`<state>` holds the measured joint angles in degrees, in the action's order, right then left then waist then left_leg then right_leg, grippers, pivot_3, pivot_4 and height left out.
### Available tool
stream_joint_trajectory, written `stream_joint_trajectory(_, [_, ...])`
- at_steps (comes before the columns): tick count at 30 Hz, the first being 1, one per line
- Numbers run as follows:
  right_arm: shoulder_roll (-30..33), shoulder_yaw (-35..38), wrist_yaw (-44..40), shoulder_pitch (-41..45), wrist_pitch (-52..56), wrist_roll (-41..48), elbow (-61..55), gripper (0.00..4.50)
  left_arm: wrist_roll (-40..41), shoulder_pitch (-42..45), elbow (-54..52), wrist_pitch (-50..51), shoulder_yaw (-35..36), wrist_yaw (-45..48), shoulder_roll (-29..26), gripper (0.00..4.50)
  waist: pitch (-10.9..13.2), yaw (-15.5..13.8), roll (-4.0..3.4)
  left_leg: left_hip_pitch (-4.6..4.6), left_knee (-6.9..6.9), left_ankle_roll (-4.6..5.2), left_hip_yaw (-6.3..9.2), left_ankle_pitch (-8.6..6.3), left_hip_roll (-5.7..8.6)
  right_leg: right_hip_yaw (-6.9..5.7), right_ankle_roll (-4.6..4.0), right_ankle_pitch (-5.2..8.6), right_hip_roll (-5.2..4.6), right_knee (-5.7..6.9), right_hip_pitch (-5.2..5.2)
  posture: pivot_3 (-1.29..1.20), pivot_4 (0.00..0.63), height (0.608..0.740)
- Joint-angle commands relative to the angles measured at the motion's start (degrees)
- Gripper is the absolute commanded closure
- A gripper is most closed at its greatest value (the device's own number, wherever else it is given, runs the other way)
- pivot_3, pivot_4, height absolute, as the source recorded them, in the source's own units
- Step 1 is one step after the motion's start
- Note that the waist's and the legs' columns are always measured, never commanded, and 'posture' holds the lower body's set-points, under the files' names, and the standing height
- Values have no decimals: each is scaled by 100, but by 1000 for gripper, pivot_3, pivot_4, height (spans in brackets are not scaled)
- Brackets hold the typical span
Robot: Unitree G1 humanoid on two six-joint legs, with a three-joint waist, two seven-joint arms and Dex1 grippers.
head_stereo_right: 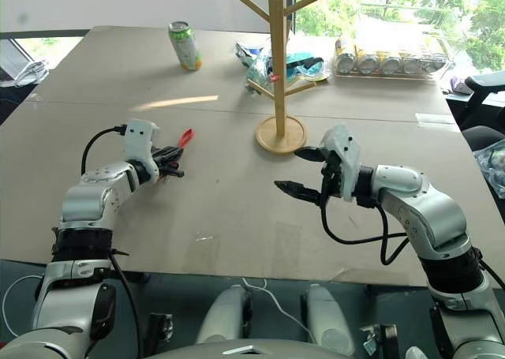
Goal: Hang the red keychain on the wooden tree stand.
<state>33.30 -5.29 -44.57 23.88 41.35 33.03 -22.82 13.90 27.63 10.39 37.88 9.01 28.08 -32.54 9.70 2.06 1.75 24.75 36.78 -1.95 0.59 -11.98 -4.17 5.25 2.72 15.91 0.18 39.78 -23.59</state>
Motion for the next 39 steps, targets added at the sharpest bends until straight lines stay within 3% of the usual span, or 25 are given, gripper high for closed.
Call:
stream_joint_trajectory(1, [125,374,17,-80,-79,123,-390,0,311,-378,-1088,-325,285,426,-255,4447,2,8,2,3,-1,0,1,0,0,0,0,0,0,-3,-2,0,150,732])
stream_joint_trajectory(3, [160,438,22,-128,-99,126,-454,0,467,-512,-1379,-324,468,432,-260,4447,2,6,2,3,-2,0,1,0,-1,-1,0,0,-1,-2,-2,0,150,732])
stream_joint_trajectory(7, [36,736,332,-285,-107,247,-798,0,1024,-1110,-3071,-244,948,230,19,4447,2,22,2,0,-2,0,-1,0,-2,0,0,1,-1,-1,-1,0,150,732])
stream_joint_trajectory(12, [-117,779,601,-313,-83,310,-1020,0,1025,-1547,-4158,-480,743,46,236,4447,2,15,2,-3,0,0,-2,0,-1,2,1,0,-3,1,2,0,150,732])
stream_joint_trajectory(15, [-172,878,724,-231,-163,340,-1049,0,745,-1509,-4573,-920,272,16,313,4447,2,9,2,-3,1,0,-1,0,-1,2,1,0,-2,0,2,0,150,732])
stream_joint_trajectory(24, [-111,1369,1134,46,156,860,-1240,0,123,-806,-3979,-2261,-628,262,460,4447,3,12,0,-3,1,0,-3,0,-1,4,0,0,1,-2,1,0,150,732])
stream_joint_trajectory(31, [-105,1498,1616,208,442,1251,-1561,0,-146,-117,-2903,-3035,-953,442,709,4447,3,19,0,-1,1,1,-3,0,-1,5,1,0,2,-2,1,0,150,732])
stream_joint_trajectory(39, [-41,1632,2150,462,737,1813,-1849,0,-431,100,-2280,-3466,-1105,425,922,4447,3,13,0,0,1,1,-2,0,-1,4,1,0,2,-2,1,0,150,732])
